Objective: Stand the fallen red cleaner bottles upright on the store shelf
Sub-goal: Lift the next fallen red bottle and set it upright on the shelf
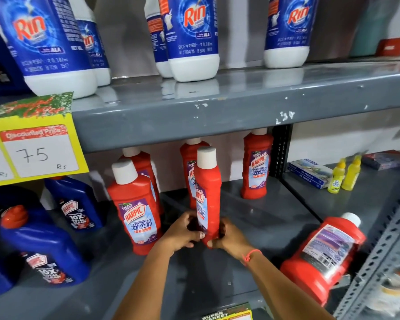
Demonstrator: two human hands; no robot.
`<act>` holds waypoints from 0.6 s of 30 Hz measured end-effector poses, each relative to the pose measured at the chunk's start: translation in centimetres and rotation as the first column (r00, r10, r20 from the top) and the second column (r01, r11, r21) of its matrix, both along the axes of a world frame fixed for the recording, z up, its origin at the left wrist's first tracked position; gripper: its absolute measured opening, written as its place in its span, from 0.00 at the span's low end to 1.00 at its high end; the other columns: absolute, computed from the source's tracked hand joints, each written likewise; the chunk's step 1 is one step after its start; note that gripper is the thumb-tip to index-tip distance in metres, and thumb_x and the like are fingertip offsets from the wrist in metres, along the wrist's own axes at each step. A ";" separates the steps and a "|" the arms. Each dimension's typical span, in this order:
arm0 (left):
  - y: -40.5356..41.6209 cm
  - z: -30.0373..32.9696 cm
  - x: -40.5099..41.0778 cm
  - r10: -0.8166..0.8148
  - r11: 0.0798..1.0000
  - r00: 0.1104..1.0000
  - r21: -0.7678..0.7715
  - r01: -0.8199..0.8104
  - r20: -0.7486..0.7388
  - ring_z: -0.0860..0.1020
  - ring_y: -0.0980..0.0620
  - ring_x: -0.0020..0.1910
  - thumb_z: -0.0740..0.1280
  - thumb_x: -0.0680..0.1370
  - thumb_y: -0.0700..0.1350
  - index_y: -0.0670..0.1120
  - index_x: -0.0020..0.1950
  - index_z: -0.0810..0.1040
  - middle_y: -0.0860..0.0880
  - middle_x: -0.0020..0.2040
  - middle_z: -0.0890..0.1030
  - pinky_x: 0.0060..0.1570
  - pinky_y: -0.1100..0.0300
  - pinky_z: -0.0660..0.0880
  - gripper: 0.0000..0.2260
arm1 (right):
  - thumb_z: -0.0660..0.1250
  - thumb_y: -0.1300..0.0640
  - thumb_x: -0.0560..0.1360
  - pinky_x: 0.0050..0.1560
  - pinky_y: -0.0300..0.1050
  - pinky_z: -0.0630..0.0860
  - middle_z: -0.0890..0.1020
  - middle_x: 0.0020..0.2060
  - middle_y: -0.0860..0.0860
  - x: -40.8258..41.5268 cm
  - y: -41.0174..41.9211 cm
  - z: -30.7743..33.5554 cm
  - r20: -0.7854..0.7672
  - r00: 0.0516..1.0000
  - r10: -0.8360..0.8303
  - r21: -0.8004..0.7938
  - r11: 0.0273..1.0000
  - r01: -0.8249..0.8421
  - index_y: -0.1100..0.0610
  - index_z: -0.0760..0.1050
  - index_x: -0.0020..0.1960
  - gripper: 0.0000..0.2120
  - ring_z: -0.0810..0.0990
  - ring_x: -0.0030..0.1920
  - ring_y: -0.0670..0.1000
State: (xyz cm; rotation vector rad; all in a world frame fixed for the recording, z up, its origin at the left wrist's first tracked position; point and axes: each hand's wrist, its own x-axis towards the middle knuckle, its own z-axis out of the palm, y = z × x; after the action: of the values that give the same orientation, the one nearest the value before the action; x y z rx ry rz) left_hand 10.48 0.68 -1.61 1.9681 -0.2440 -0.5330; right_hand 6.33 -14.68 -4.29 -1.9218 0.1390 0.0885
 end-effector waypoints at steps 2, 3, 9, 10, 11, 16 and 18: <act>-0.1 -0.3 -0.1 0.003 1.000 1.000 -0.013 -0.003 0.001 0.78 0.56 0.36 0.68 0.72 0.38 0.51 0.56 0.64 0.53 0.58 0.72 0.36 0.63 0.74 0.19 | 0.74 0.64 0.63 0.60 0.57 0.75 0.81 0.56 0.57 0.0 0.2 0.0 0.014 1.000 0.001 0.002 1.000 -0.001 0.59 0.69 0.60 0.28 0.79 0.56 0.56; -0.2 -0.4 -0.2 0.023 1.000 1.000 -0.018 -0.022 0.021 0.77 0.55 0.34 0.68 0.71 0.37 0.50 0.55 0.65 0.51 0.57 0.74 0.35 0.63 0.73 0.18 | 0.73 0.65 0.63 0.60 0.56 0.75 0.81 0.56 0.57 0.0 0.2 0.1 0.019 1.000 0.004 -0.011 1.000 -0.004 0.59 0.69 0.61 0.28 0.79 0.56 0.57; 0.2 -0.8 0.2 0.138 0.988 0.975 0.040 -0.147 0.173 0.73 0.55 0.29 0.69 0.70 0.38 0.46 0.48 0.71 0.47 0.46 0.77 0.29 0.65 0.73 0.11 | 0.72 0.68 0.63 0.51 0.38 0.73 0.82 0.56 0.58 0.3 0.3 0.7 0.093 0.992 -0.085 -0.122 0.988 0.096 0.61 0.75 0.57 0.23 0.79 0.52 0.53; 0.2 -0.9 0.2 0.148 0.987 0.972 0.037 -0.157 0.180 0.75 0.55 0.33 0.70 0.70 0.38 0.47 0.49 0.72 0.48 0.46 0.77 0.34 0.63 0.75 0.11 | 0.72 0.69 0.63 0.52 0.39 0.73 0.82 0.55 0.58 0.4 0.4 0.7 0.099 0.989 -0.110 -0.108 0.987 0.121 0.61 0.75 0.57 0.23 0.79 0.52 0.53; 0.2 -0.9 0.1 0.160 0.985 0.969 0.035 -0.169 0.189 0.76 0.53 0.38 0.71 0.69 0.39 0.47 0.51 0.73 0.50 0.48 0.77 0.40 0.59 0.77 0.13 | 0.71 0.70 0.63 0.52 0.40 0.74 0.82 0.55 0.58 0.4 0.5 0.7 0.099 0.985 -0.139 -0.083 0.986 0.148 0.62 0.74 0.56 0.22 0.79 0.51 0.53; 0.2 -1.8 -0.2 0.224 0.969 0.949 0.053 -0.242 0.223 0.75 0.50 0.51 0.73 0.68 0.41 0.45 0.59 0.72 0.52 0.52 0.75 0.57 0.46 0.76 0.22 | 0.71 0.70 0.63 0.48 0.39 0.73 0.83 0.52 0.57 0.8 0.6 0.4 0.088 0.977 -0.194 -0.075 0.977 0.200 0.62 0.74 0.52 0.18 0.77 0.45 0.48; 0.2 -1.9 -0.3 0.246 0.960 0.937 0.074 -0.271 0.247 0.76 0.49 0.50 0.72 0.68 0.42 0.44 0.57 0.73 0.52 0.50 0.75 0.55 0.47 0.77 0.19 | 0.71 0.69 0.64 0.50 0.40 0.74 0.83 0.53 0.58 0.9 0.7 0.2 0.092 0.975 -0.202 -0.080 0.975 0.210 0.62 0.75 0.52 0.17 0.79 0.47 0.51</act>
State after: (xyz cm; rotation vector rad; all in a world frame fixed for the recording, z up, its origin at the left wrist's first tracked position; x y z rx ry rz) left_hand 10.21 0.85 -3.52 2.1292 -0.1013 -0.1423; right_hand 7.19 -14.02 -4.05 -1.9849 0.2900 -0.1389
